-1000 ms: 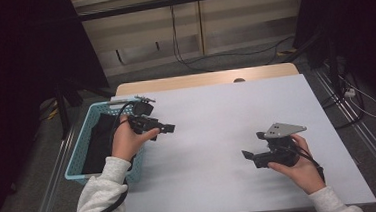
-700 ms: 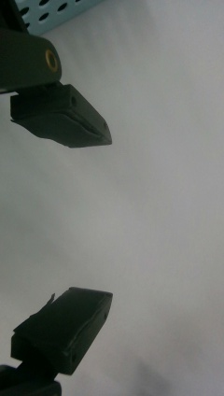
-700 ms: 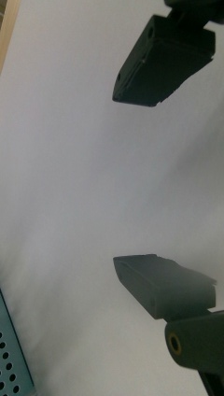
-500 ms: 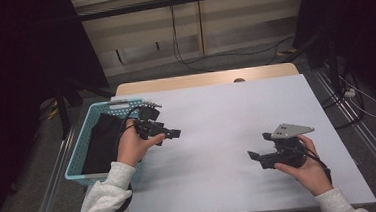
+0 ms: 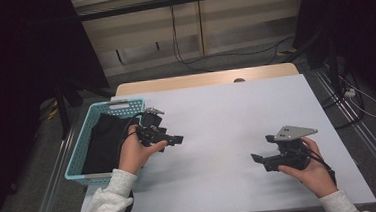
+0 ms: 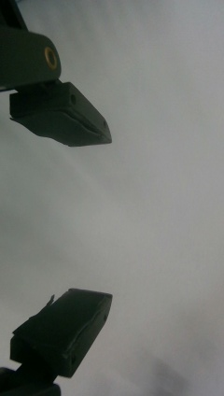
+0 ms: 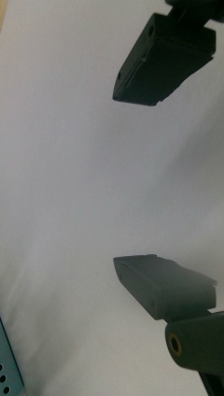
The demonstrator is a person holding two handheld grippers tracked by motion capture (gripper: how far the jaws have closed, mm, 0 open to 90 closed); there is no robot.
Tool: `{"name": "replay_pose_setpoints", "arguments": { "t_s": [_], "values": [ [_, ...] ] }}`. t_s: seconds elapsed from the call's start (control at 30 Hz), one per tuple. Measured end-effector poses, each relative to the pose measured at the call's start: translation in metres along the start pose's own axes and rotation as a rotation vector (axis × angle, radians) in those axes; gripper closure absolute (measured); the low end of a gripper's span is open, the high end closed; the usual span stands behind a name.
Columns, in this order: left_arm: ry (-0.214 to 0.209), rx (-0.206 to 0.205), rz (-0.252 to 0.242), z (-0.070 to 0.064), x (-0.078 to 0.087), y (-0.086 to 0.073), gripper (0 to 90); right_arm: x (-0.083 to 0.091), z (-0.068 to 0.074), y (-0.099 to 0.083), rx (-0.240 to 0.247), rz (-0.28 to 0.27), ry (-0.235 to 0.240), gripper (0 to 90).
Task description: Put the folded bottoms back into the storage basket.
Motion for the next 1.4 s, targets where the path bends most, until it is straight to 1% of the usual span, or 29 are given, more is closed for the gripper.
{"name": "replay_pose_setpoints", "arguments": {
  "t_s": [0.07, 0.1, 0.13, 0.17, 0.2, 0.23, 0.27, 0.3, 0.43, 0.47, 0.5, 0.57, 0.6, 0.67, 0.7, 0.83, 0.97, 1.1, 1.17, 1.23, 1.27, 1.3, 1.33, 1.4],
  "values": [
    [-0.002, 0.005, -0.004, -0.001, -0.001, -0.002, 19.0, 0.001, -0.001, -0.001, -0.001, 0.004, 0.000, 16.2],
    [-0.005, -0.001, 0.001, -0.001, -0.001, -0.003, 18.9, 0.002, -0.001, -0.002, 0.001, 0.004, 0.000, 16.2],
    [-0.004, 0.009, -0.006, -0.002, -0.002, -0.004, 18.9, 0.002, -0.001, -0.002, 0.001, 0.006, 0.000, 16.2],
    [-0.006, 0.001, 0.003, -0.001, -0.002, -0.006, 18.9, 0.003, -0.002, -0.003, 0.001, 0.009, 0.001, 16.2],
    [-0.007, 0.006, -0.001, -0.002, -0.003, -0.007, 18.8, 0.004, -0.002, -0.003, 0.001, 0.010, 0.000, 16.2],
    [-0.009, -0.003, 0.008, -0.001, -0.003, -0.009, 18.8, 0.004, -0.002, -0.004, 0.000, 0.010, -0.001, 16.2],
    [-0.009, 0.009, -0.002, -0.003, -0.004, -0.010, 18.7, 0.005, -0.003, -0.004, -0.002, 0.013, -0.002, 16.2],
    [-0.012, 0.002, 0.005, -0.002, -0.004, -0.012, 18.5, 0.005, -0.003, -0.005, -0.002, 0.015, -0.003, 16.2],
    [-0.020, 0.008, 0.007, -0.005, -0.006, -0.018, 18.3, 0.007, -0.003, -0.007, -0.002, 0.019, 0.000, 16.2],
    [-0.025, -0.005, 0.020, -0.004, -0.006, -0.020, 18.2, 0.007, -0.003, -0.007, -0.001, 0.019, 0.001, 16.1],
    [-0.026, 0.008, 0.009, -0.006, -0.007, -0.021, 18.2, 0.008, -0.003, -0.007, -0.001, 0.020, 0.001, 16.1],
    [-0.030, 0.002, 0.015, -0.005, -0.007, -0.024, 18.2, 0.009, -0.003, -0.008, -0.002, 0.021, 0.000, 16.1],
    [-0.031, 0.008, 0.014, -0.006, -0.007, -0.026, 18.3, 0.009, -0.003, -0.008, -0.002, 0.022, 0.001, 16.1],
    [-0.035, 0.004, 0.016, -0.005, -0.008, -0.028, 18.2, 0.010, -0.004, -0.009, 0.001, 0.024, 0.000, 16.1],
    [-0.036, 0.011, 0.011, -0.006, -0.008, -0.029, 18.1, 0.011, -0.004, -0.009, -0.001, 0.025, -0.001, 16.1],
    [-0.039, 0.010, 0.007, -0.006, -0.007, -0.033, 17.8, 0.013, -0.006, -0.010, -0.001, 0.025, -0.005, 16.1],
    [-0.039, 0.026, 0.002, -0.005, -0.007, -0.036, 17.4, 0.015, -0.006, -0.012, -0.002, 0.031, -0.005, 16.1],
    [-0.044, 0.020, 0.003, -0.006, -0.005, -0.040, 17.0, 0.016, -0.007, -0.014, -0.002, 0.038, -0.004, 16.0],
    [-0.049, 0.027, -0.001, -0.007, -0.005, -0.041, 16.8, 0.017, -0.007, -0.015, 0.000, 0.041, -0.004, 16.0],
    [-0.055, 0.023, -0.001, -0.009, -0.005, -0.043, 16.7, 0.017, -0.006, -0.015, -0.001, 0.043, -0.004, 16.0],
    [-0.049, 0.021, -0.007, -0.009, -0.005, -0.043, 16.6, 0.018, -0.006, -0.015, 0.000, 0.043, -0.004, 16.0],
    [-0.059, 0.016, -0.001, -0.010, -0.004, -0.044, 16.5, 0.018, -0.006, -0.015, -0.001, 0.043, -0.005, 16.0],
    [-0.053, 0.017, -0.006, -0.010, -0.004, -0.045, 16.6, 0.018, -0.007, -0.015, 0.001, 0.040, -0.008, 15.9],
    [-0.060, 0.013, 0.001, -0.011, -0.003, -0.047, 16.5, 0.019, -0.007, -0.015, -0.005, 0.039, -0.010, 15.9]
  ]
}}
Point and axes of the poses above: each handheld gripper's, and its own axes: x roughly backward along the jaws, y roughly out of its top, z roughly to its left, the point moved 9 cm from there along -x, roughly forward along the jaws, and after that the axes turned 13 degrees about -z, right-handed, at the moved point
